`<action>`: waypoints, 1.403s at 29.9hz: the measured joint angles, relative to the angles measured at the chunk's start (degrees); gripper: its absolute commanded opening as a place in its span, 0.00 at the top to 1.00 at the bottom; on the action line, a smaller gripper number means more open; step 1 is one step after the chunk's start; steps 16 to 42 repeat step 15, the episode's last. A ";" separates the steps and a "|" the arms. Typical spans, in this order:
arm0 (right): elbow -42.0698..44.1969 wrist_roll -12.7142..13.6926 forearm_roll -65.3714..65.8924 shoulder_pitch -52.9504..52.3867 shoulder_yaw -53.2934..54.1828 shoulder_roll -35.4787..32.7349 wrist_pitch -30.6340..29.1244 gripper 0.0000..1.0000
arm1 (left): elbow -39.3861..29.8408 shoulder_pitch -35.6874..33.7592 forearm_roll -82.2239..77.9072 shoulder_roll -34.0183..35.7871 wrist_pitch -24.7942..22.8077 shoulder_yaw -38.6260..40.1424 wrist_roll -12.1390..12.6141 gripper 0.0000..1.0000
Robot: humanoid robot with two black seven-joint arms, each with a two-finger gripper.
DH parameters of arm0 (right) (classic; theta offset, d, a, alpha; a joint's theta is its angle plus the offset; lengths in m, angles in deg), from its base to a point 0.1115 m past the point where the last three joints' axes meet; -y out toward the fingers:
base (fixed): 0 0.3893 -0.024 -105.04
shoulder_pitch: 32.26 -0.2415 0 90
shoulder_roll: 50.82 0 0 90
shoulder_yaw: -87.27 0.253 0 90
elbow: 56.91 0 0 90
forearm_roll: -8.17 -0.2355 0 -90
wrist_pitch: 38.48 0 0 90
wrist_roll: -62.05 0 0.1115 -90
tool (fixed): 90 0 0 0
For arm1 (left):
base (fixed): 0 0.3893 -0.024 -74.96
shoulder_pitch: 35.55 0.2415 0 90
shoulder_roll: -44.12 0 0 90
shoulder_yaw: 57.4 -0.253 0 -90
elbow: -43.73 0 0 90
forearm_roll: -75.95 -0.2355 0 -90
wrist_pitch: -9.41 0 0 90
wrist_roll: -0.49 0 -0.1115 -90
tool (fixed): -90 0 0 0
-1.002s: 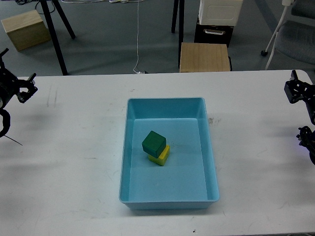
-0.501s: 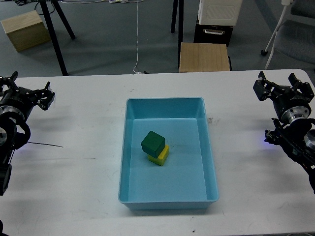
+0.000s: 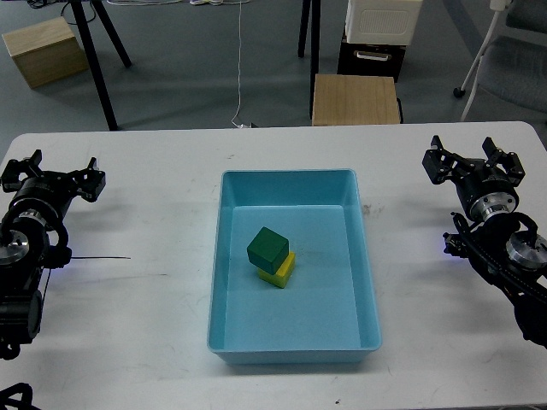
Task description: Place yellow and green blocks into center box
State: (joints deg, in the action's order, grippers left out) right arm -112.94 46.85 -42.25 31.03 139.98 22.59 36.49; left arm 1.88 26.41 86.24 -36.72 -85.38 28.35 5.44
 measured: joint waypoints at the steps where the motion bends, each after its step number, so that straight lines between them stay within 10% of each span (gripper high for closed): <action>1: -0.07 0.01 0.14 0.09 -0.07 -0.01 -0.04 0.01 | -0.01 0.00 0.45 -0.01 0.00 0.35 -0.02 0.00; 42: -0.75 0.09 1.49 0.67 0.18 -0.13 -2.63 0.01 | -0.01 -0.16 2.45 0.32 -0.20 1.18 0.22 0.00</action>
